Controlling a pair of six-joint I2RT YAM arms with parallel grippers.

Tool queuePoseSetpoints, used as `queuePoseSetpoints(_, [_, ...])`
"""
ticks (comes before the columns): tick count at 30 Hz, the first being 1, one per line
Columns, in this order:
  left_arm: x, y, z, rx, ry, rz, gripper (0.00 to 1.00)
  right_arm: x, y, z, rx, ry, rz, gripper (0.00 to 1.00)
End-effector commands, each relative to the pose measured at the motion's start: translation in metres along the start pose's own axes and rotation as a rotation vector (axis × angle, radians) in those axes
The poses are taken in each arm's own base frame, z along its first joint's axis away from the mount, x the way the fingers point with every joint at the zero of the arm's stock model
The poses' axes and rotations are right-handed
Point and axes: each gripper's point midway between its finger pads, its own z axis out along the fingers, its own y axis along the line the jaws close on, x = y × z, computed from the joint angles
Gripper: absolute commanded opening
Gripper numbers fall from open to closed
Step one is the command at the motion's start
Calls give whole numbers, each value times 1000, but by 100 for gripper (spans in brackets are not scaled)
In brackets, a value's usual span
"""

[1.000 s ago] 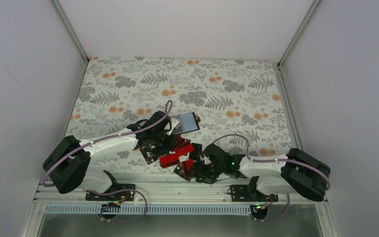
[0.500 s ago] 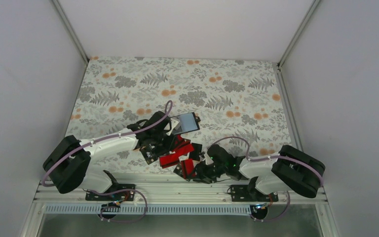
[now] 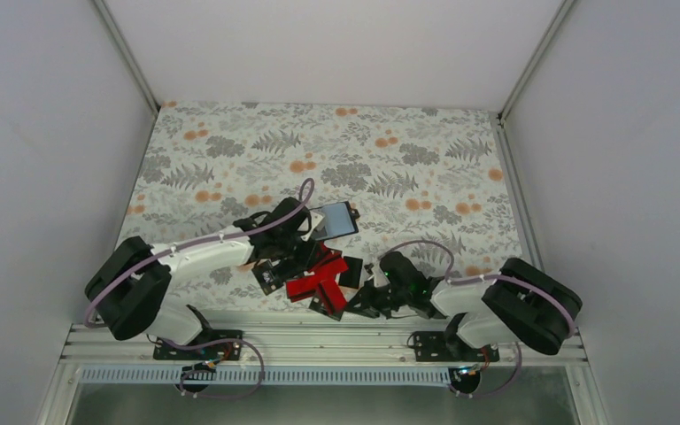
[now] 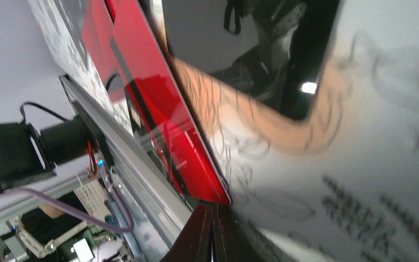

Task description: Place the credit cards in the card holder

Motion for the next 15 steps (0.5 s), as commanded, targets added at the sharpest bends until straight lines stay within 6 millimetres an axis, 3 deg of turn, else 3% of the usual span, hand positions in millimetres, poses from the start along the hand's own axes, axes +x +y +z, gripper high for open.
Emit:
queuePoseSetpoints(1, [-15,-5,-1,-7,-19,4,28,-29,15,0,-33,-88,-66,4])
queuePoseSetpoints(7, [-15,-7,-2,0,-7,10,29,-40,21,0,-44,-75,-89,4])
queuePoseSetpoints(15, [2,-14,-16,54,-17,44,28,-51,24,-13,-38,-96,-121,4])
